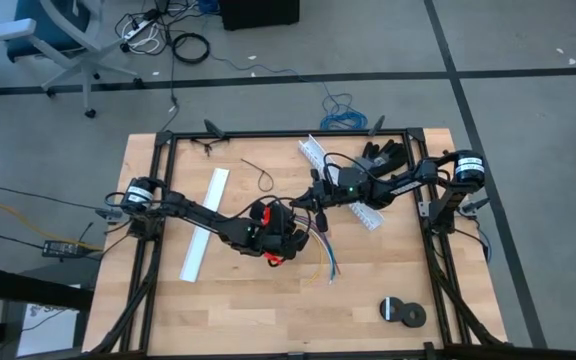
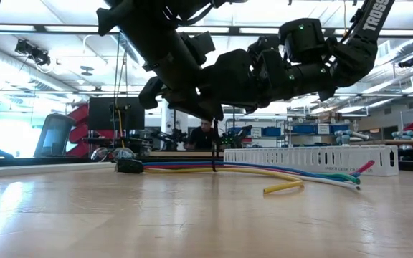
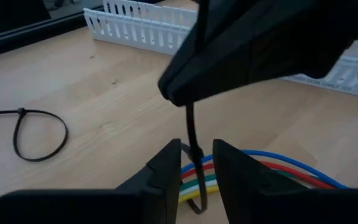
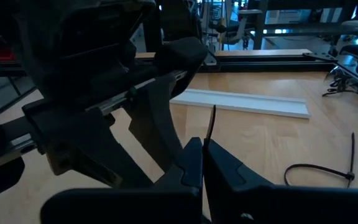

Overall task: Ziptie cables
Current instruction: Wrap the cable wires with black zip tie

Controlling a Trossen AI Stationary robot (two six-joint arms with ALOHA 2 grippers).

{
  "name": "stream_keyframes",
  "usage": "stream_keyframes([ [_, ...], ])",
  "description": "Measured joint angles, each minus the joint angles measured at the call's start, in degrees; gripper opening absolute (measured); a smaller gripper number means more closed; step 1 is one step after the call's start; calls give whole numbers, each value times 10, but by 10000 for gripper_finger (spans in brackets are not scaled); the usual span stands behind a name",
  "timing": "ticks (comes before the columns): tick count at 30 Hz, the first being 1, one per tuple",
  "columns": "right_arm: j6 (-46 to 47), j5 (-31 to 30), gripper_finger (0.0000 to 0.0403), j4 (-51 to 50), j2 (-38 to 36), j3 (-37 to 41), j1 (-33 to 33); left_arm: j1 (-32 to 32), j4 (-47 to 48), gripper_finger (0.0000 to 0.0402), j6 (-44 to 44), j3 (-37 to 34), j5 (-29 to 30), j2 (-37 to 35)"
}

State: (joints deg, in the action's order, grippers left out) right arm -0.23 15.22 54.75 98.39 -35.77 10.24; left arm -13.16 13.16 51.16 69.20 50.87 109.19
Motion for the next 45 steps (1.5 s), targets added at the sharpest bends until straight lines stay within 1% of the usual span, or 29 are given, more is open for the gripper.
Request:
stream_keyframes([
  [7, 0, 0, 0, -4, 0, 0, 0, 7, 1, 104, 0, 0, 5, 0],
  [10, 0, 0, 0, -1, 0, 0, 0, 12, 1, 98, 0, 0, -15, 0],
  [13, -3, 0, 0, 7, 0, 0, 0, 16, 8, 78, -1, 0, -37, 0],
  [18, -4, 0, 0, 8, 0, 0, 0, 16, 20, 25, -1, 0, -39, 0],
  [20, -4, 0, 0, 8, 0, 0, 0, 16, 19, 15, -1, 0, -39, 0],
  [23, -4, 0, 0, 8, 0, 0, 0, 16, 19, 16, -1, 0, -39, 0],
  [28, -4, 0, 0, 8, 0, 0, 0, 15, 21, 28, -1, 0, -39, 0],
  [33, -4, 0, 0, 8, 0, 0, 0, 15, 21, 16, -12, 0, -39, 0],
  [45, -8, 0, 0, 25, 0, 0, 12, 7, 19, 16, -11, 0, -39, 0],
])
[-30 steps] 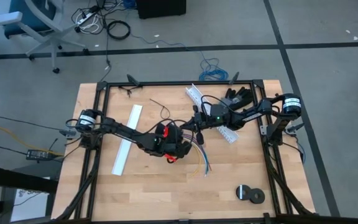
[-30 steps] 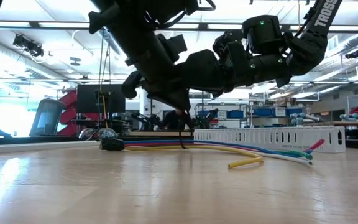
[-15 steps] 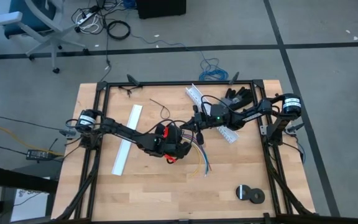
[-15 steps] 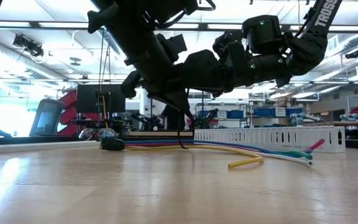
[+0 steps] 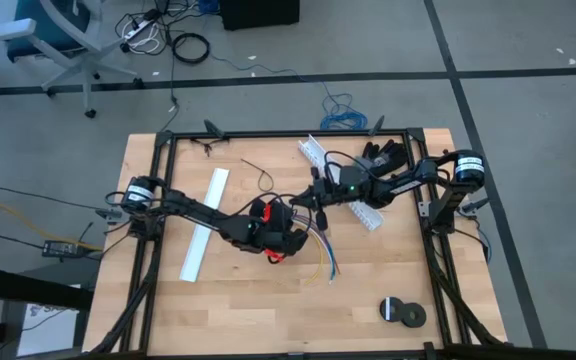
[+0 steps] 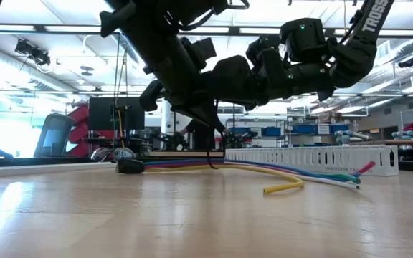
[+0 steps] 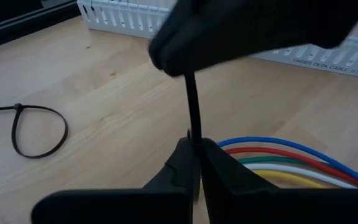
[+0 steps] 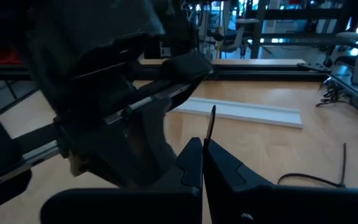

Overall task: Ziptie cables
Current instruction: Wrap the cable wires with black zip tie

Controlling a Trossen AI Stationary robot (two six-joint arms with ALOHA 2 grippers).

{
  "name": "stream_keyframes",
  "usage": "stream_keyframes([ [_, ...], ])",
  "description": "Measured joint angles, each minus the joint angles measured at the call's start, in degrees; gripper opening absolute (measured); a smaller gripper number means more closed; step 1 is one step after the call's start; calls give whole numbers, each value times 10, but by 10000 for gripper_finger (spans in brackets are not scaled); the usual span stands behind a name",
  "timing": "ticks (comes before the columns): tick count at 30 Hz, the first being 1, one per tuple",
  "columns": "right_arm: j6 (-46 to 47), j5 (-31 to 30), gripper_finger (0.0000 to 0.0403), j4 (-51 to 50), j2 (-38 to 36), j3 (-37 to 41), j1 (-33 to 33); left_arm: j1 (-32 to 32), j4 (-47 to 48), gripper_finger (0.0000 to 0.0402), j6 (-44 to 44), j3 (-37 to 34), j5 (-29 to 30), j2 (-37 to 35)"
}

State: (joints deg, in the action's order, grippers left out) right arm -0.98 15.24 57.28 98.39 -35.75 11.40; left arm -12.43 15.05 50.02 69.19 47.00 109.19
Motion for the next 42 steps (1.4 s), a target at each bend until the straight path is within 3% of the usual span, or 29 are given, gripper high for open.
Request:
stream_keyframes([
  [31, 7, -68, 0, 142, -1, 0, 44, -5, -177, 19, 61, -141, -12, 0],
  [38, 29, -66, 0, 171, -2, 0, 54, -7, -186, 19, 62, -151, -12, 0],
  [42, 29, -36, 0, 149, -3, 0, 54, -7, -191, 33, 61, -152, -15, 0],
])
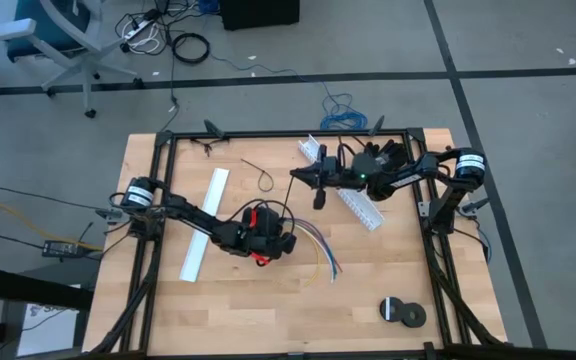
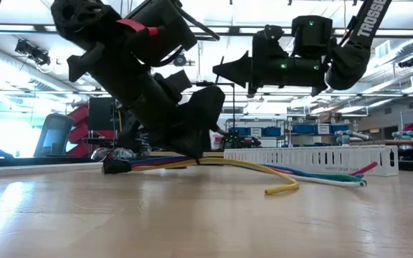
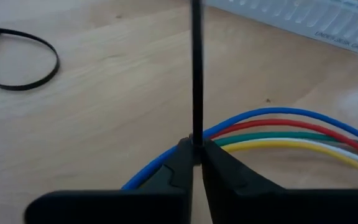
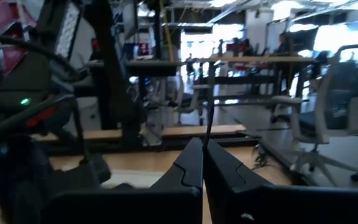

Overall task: Ziptie cables
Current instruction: Wrap the cable wires with black zip tie

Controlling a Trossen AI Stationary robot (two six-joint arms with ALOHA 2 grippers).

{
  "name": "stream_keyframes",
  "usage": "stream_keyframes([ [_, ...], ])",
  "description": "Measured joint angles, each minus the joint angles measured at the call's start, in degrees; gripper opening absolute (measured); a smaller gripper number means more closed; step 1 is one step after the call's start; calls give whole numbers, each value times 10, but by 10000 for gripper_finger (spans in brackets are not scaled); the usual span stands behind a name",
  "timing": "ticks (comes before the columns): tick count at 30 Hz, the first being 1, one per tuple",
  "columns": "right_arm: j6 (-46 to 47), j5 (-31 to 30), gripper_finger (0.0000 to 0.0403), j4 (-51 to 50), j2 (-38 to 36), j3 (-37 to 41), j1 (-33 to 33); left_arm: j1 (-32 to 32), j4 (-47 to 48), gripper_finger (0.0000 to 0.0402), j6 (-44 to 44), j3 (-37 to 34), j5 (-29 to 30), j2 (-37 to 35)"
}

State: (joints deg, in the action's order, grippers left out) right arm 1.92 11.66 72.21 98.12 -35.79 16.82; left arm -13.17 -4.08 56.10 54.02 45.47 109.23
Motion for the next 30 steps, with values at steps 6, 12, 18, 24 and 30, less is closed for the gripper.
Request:
stream_keyframes([
  [6, 0, 18, 0, -61, 0, 0, -2, 0, -29, 94, -2, 0, 9, 0],
  [12, 6, 47, 0, -78, 0, 0, -4, 0, -29, 159, -2, 0, 0, 0],
  [18, 6, 50, 0, -117, 0, 0, -1, -1, -33, 186, -36, 0, 0, -1],
  [24, -10, 43, 0, -195, 0, 0, 19, -2, -21, 188, -82, 1, 67, -29],
  [30, -38, 29, 0, -251, 0, 14, 31, -2, 88, 188, -94, 1, 142, -74],
])
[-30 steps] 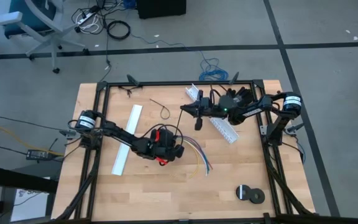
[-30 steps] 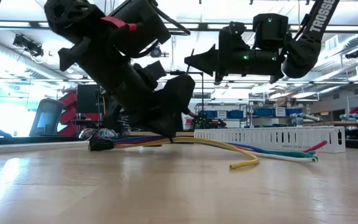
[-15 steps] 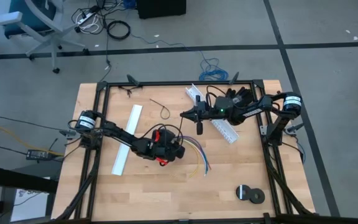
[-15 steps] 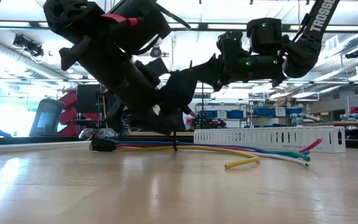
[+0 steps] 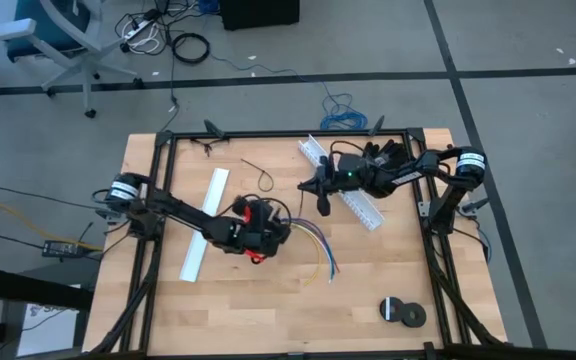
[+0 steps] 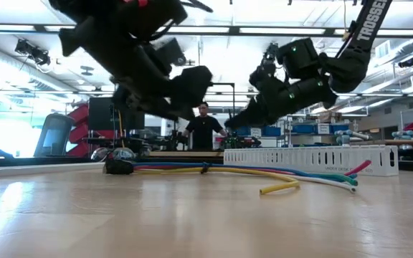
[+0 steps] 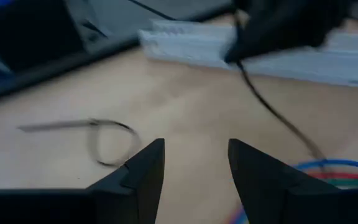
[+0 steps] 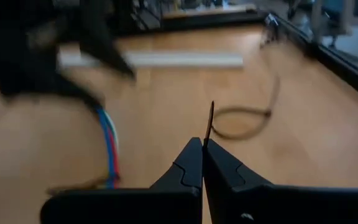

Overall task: Ziptie cables
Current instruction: Wrap the cable wires with black zip tie

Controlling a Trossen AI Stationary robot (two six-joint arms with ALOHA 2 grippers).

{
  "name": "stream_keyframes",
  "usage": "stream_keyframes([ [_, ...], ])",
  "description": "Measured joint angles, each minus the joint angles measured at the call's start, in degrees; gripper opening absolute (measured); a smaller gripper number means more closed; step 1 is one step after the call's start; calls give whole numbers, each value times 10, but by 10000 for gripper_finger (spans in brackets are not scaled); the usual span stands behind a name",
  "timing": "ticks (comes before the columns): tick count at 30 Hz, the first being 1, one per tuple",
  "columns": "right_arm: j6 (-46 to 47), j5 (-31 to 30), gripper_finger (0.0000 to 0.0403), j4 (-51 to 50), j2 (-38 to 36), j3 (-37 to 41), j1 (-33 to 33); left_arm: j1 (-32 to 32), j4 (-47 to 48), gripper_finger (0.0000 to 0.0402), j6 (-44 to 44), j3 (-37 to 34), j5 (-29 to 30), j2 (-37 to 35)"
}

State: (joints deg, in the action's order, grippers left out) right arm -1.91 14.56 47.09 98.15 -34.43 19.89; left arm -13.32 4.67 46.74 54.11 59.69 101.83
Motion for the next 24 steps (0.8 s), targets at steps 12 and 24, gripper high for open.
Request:
stream_keyframes([
  [12, -19, -50, 0, -85, 1, 26, 1, 32, 308, 188, 118, 0, 171, -52],
  [24, 13, 8, 31, -43, 1, 28, -3, 55, 352, 188, 332, -93, 123, -48],
])
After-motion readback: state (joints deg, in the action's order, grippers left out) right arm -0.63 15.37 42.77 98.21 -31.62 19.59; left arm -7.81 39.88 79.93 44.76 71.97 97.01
